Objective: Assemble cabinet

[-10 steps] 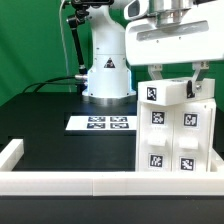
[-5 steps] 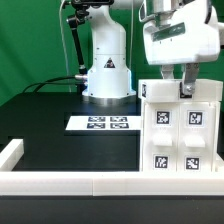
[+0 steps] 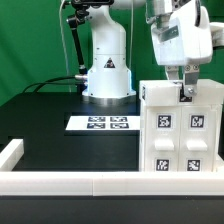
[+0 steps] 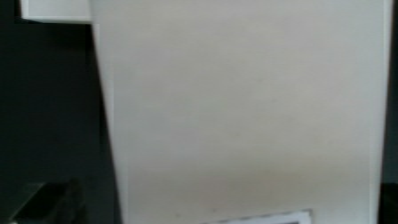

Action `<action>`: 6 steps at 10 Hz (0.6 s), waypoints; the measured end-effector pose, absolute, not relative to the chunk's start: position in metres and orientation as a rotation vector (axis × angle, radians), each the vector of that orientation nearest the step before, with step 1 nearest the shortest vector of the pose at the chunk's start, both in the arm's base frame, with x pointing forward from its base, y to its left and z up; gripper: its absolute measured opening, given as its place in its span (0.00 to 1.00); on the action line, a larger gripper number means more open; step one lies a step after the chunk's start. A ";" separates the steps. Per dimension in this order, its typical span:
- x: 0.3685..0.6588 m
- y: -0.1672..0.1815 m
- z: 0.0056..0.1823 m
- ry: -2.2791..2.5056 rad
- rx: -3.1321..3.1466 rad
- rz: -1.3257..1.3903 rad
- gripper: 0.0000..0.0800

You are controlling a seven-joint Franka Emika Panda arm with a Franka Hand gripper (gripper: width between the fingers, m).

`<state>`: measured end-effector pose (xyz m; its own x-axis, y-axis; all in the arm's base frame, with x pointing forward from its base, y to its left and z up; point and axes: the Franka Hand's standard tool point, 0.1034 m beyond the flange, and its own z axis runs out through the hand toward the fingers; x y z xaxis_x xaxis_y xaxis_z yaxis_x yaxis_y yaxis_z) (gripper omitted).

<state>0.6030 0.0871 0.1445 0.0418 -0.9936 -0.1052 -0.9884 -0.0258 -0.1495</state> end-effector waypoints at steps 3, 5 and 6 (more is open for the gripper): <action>0.604 0.089 0.159 1.945 -2.214 -0.044 1.00; 0.606 0.091 0.178 1.874 -2.249 -0.061 1.00; 0.607 0.091 0.181 1.857 -2.257 -0.067 1.00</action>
Offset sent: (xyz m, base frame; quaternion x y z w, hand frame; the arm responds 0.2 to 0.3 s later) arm -0.0068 0.0046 0.0302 -0.0016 -0.0373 -0.0294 0.9989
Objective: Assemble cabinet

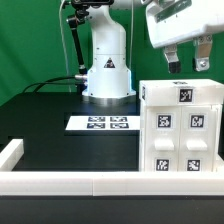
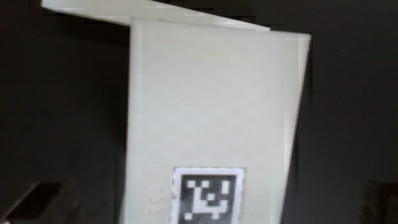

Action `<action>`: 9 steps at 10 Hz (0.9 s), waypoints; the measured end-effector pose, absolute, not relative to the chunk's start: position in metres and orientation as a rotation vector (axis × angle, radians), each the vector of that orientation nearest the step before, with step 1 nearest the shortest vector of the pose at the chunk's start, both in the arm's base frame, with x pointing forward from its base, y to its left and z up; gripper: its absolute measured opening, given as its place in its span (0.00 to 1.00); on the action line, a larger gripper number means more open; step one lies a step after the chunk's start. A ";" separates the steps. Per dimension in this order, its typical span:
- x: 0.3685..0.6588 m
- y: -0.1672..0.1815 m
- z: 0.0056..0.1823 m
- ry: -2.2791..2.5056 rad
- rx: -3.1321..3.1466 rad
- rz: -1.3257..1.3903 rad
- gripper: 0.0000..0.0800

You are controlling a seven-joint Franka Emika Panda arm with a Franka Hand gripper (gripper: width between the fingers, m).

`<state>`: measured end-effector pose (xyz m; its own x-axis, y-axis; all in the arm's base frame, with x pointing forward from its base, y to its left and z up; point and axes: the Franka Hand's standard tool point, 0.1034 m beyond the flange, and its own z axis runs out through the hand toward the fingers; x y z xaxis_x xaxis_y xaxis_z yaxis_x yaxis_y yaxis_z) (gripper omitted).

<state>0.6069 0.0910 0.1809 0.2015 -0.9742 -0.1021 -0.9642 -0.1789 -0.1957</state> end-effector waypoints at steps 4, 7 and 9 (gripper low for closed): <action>0.604 0.092 0.174 1.621 -2.486 -0.087 1.00; 0.609 0.093 0.177 0.947 -2.852 -0.156 1.00; 0.609 0.093 0.176 0.662 -2.949 -0.146 1.00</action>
Offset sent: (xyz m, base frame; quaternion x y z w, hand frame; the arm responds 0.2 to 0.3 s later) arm 0.0053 -0.0045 -0.0087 -0.0748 0.0617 -0.2975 0.9498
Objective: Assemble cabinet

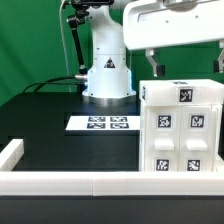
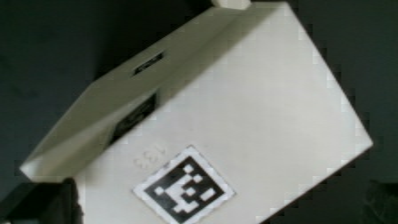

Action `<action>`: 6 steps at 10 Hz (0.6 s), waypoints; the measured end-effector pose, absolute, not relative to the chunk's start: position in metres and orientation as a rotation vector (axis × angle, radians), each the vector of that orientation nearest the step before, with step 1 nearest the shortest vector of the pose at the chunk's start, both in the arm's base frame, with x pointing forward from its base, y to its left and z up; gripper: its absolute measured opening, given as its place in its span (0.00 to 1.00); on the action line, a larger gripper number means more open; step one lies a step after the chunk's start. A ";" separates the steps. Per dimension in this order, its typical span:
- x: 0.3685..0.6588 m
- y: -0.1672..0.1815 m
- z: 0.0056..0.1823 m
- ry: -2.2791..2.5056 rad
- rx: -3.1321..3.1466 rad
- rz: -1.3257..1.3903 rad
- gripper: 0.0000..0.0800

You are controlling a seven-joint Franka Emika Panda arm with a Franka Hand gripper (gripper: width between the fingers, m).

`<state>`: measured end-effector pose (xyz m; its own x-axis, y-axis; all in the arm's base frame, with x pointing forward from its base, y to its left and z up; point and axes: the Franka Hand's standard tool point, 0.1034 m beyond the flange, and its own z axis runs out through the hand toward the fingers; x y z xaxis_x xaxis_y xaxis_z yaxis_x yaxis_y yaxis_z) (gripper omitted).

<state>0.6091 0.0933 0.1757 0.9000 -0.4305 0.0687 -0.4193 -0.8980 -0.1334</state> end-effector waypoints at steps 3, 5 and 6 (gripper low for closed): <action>0.609 0.093 0.176 0.324 -3.021 -0.159 1.00; 0.609 0.091 0.176 0.063 -3.050 -0.175 1.00; 0.612 0.088 0.176 -0.233 -3.069 -0.207 1.00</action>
Offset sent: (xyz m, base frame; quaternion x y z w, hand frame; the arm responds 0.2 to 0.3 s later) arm 0.0000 0.0000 0.0000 0.0000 0.0000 -0.1938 0.9810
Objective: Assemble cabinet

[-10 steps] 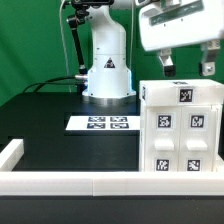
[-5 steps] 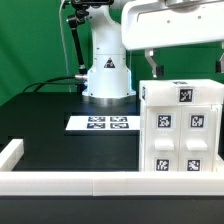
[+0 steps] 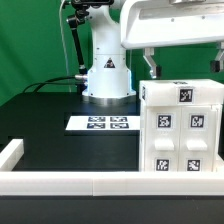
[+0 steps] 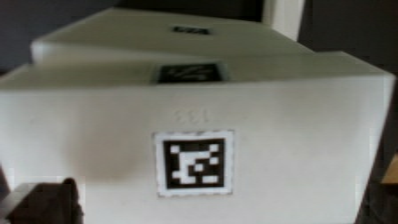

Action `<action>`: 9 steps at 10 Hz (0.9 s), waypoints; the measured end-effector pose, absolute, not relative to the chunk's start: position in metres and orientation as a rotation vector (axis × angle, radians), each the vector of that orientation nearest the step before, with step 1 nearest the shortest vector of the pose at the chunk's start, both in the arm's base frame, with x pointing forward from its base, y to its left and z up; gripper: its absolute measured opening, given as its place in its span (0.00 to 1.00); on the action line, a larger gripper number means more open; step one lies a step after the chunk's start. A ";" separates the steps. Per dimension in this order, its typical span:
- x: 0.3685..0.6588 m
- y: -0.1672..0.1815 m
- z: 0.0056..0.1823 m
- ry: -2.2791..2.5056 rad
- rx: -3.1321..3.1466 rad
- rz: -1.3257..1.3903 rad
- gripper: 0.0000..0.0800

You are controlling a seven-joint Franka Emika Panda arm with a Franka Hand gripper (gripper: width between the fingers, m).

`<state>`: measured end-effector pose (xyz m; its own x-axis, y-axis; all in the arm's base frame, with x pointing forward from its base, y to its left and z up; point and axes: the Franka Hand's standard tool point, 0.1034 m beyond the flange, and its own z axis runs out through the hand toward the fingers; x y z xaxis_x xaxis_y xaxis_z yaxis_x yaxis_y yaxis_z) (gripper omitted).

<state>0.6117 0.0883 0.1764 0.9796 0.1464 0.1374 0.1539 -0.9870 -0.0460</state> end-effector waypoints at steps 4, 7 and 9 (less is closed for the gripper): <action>0.610 0.092 0.172 -1.032 -2.978 -0.125 1.00; 0.609 0.090 0.171 -1.360 -2.868 -0.096 1.00; 0.609 0.088 0.171 -1.575 -2.770 -0.086 1.00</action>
Offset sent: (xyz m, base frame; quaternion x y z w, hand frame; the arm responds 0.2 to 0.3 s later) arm 0.0039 0.0162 -0.0021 -0.0115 -0.0663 -0.3127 0.9475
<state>0.6087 0.0884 0.1712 0.5104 0.8596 0.0241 0.8571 -0.5107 0.0669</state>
